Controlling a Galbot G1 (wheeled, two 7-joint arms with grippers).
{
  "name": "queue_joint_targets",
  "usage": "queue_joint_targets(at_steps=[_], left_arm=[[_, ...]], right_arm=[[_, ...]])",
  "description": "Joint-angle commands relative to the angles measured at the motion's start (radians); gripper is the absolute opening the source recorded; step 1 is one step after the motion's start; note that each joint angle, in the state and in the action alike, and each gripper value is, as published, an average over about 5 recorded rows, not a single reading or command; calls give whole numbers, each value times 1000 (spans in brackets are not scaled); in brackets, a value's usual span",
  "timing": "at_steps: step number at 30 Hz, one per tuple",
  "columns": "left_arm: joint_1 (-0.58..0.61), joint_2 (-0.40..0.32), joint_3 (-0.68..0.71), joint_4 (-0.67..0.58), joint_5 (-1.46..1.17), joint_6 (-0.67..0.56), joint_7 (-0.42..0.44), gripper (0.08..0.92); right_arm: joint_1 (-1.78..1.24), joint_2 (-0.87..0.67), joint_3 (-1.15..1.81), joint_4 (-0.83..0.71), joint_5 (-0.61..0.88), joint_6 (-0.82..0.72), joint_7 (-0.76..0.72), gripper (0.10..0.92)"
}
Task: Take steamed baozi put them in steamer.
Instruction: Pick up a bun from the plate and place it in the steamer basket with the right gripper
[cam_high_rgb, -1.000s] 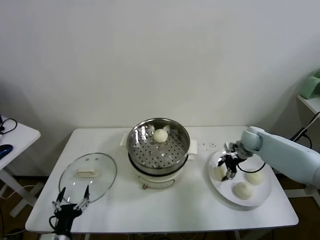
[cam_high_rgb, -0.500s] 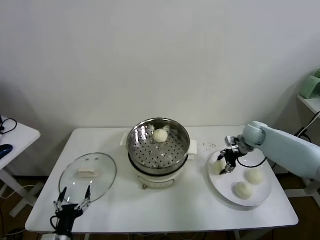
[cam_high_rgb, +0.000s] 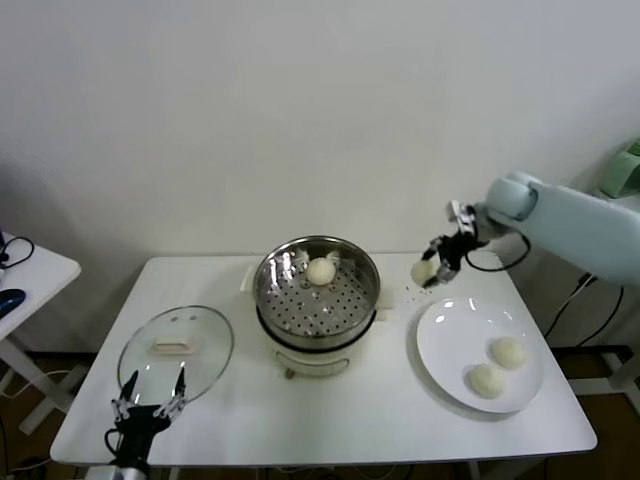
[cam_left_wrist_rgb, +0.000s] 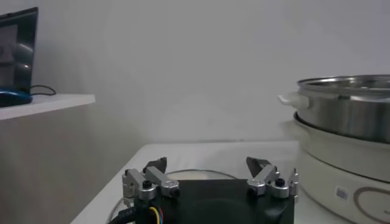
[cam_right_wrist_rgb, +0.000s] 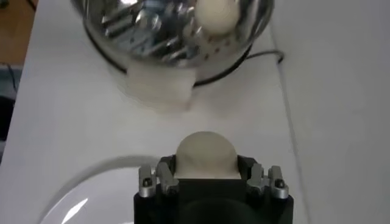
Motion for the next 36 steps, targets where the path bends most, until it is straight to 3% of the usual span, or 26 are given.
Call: queue_joint_targets(at_steps=[1, 17, 36], left_arm=[[-4, 7, 16, -5, 16, 1, 2, 823], [-30, 0, 100, -58, 132, 6, 9, 823], [-25, 4, 82, -37, 118, -8, 7, 823]], right_arm=[[226, 185, -145, -86, 274, -7, -15, 662], [3, 527, -67, -164, 294, -59, 39, 662], [-139, 566, -73, -174, 226, -62, 60, 662]])
